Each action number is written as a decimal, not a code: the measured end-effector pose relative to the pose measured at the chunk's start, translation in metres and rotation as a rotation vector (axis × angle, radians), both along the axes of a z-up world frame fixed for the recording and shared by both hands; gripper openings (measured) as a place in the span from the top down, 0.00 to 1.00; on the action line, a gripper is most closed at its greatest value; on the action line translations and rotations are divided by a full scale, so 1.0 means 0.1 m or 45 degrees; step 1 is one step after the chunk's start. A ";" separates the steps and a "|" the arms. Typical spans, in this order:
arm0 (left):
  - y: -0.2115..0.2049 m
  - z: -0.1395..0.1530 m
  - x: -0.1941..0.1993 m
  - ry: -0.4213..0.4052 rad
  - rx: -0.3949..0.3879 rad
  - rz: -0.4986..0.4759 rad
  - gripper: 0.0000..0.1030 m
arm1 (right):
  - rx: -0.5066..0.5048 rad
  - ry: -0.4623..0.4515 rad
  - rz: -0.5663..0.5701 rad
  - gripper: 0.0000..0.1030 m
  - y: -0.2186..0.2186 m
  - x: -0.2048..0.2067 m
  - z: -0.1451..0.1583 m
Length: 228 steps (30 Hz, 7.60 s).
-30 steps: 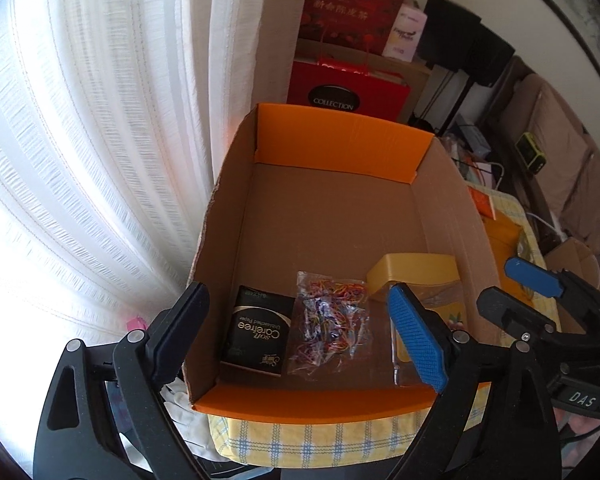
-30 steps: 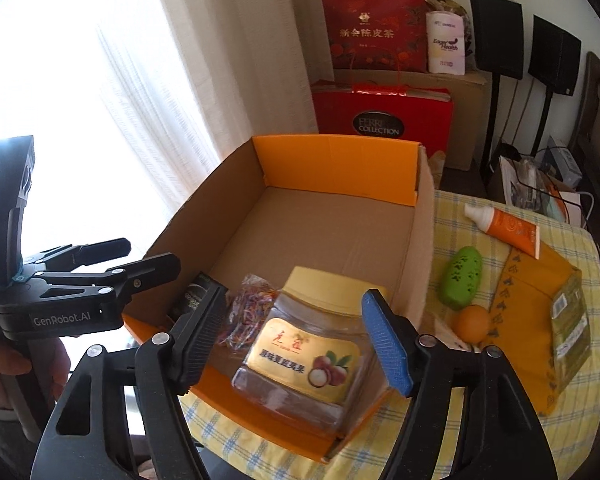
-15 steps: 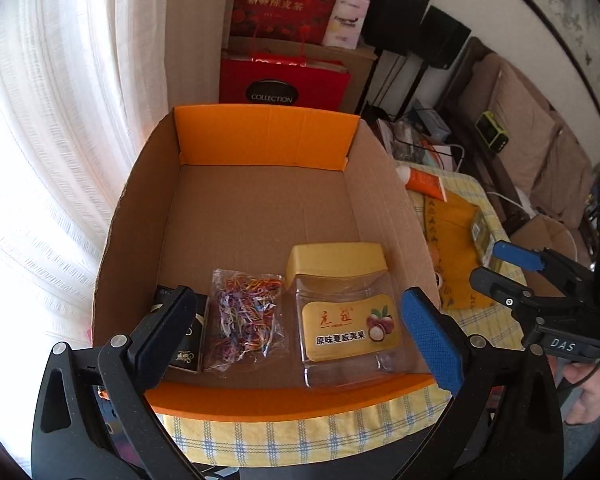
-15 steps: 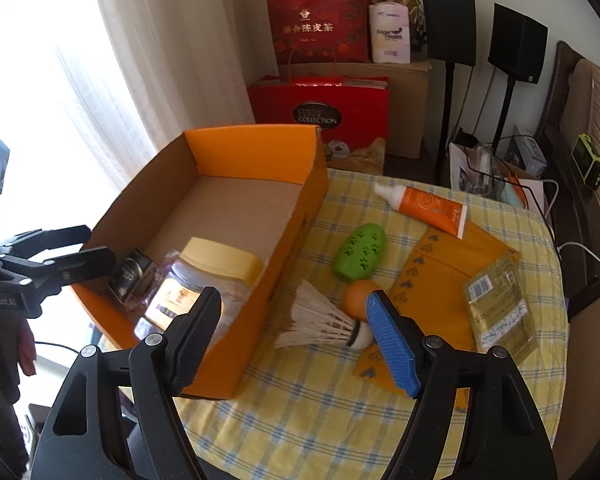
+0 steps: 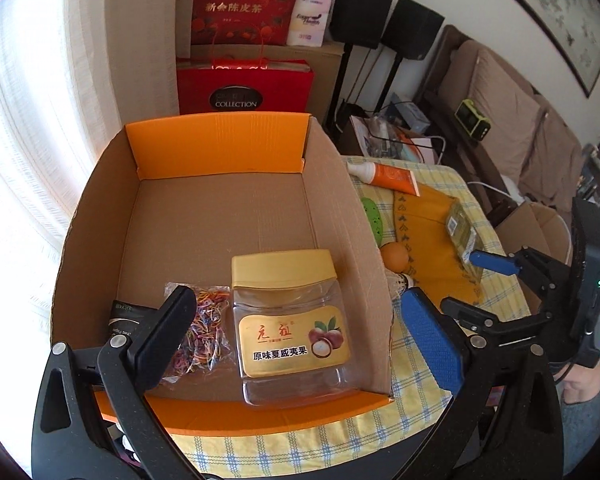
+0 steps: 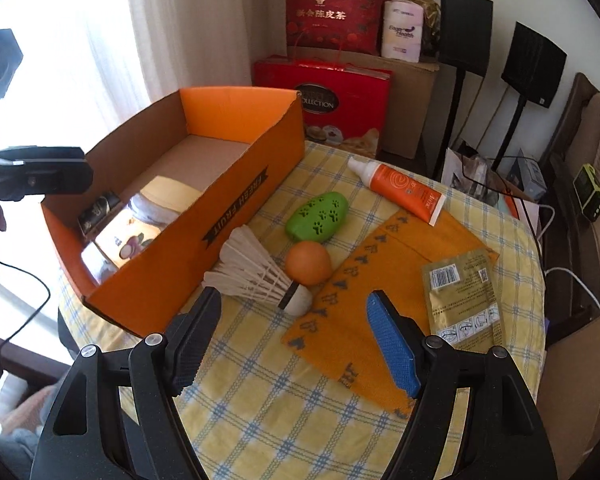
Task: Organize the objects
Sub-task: 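Move the right gripper to the white shuttlecock and close on it, then lift the shuttlecock with the right gripper while the left gripper grasps the orange ball, then carry the orange ball into the box with the left gripper while the right gripper holds the shuttlecock, then lower the shuttlecock into the box and open the right gripper while the left gripper withdraws, then move the right gripper to the gold foil packet and grasp it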
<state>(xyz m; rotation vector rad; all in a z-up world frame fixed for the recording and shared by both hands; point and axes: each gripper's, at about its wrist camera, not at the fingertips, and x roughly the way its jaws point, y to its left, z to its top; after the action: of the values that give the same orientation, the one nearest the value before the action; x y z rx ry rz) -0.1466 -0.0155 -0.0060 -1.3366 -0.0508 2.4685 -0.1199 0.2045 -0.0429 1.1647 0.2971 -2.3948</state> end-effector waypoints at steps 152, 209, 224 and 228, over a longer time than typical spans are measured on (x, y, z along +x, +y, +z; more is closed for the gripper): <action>0.21 0.35 -0.25 -0.078 -0.111 -0.175 0.65 | -0.273 0.053 0.054 0.69 0.26 -0.01 0.77; -0.96 -0.13 -0.29 -0.189 -0.059 0.103 0.15 | -0.196 -0.182 0.196 0.38 -1.28 -0.09 0.41; -0.42 -0.05 -0.29 -0.194 0.008 -0.019 0.00 | -0.150 -0.148 -0.021 0.16 -0.49 -0.17 0.51; -0.20 -0.01 -0.28 -0.188 0.015 -0.063 0.00 | -0.158 -0.127 -0.104 0.15 -0.20 -0.20 0.58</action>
<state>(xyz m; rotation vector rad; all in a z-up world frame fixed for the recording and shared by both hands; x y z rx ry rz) -0.1741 -0.0354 -0.0070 -1.4943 -0.0665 2.3218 -0.1398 0.1844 0.0148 1.2552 0.0686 -2.3774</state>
